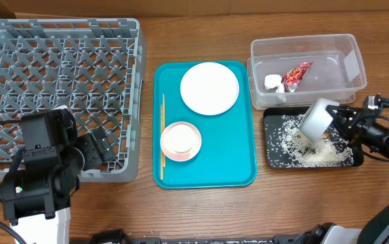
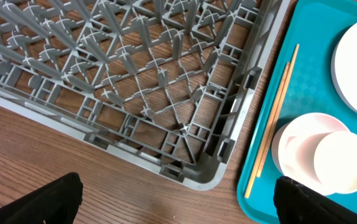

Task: Sort waste into correct bins and load items into the dishwasher
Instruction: 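Tip the rice bowl over the black tray to dump the rice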

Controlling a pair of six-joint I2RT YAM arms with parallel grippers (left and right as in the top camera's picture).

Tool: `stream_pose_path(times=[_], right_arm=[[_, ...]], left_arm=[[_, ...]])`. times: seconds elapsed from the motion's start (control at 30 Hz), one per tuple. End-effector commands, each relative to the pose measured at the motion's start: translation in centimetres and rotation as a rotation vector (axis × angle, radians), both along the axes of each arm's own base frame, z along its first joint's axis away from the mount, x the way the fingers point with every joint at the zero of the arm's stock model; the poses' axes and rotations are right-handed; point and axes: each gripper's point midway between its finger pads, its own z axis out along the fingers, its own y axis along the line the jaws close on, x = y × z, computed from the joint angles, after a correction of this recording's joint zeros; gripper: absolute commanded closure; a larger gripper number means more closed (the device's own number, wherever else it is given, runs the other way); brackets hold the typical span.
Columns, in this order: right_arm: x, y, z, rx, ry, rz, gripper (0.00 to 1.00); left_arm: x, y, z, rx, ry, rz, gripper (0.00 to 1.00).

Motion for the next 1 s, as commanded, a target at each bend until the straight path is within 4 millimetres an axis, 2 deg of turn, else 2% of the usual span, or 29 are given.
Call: stream_pose_path(times=[0.0, 0.47, 0.6, 0.97], right_arm=[[-0.1, 0.2, 0.7, 0.078, 0.024, 0.007, 0.96], [-0.4, 0.5, 1.8, 0.128, -0.014, 0.032, 0.96], [-0.6, 0.6, 2.7, 0.167, -0.046, 0.052, 0.96], [-0.6, 0.7, 2.7, 0.172, -0.040, 0.051, 0.96]], left_arm=[[0.2, 0.1, 0.5, -0.016, -0.019, 0.021, 0.00], [0.3, 0.1, 0.6, -0.015, -0.022, 0.021, 0.00], [0.3, 0.1, 0.6, -0.015, -0.022, 0.021, 0.00], [0.3, 0.1, 0.6, -0.015, -0.022, 0.021, 0.00]])
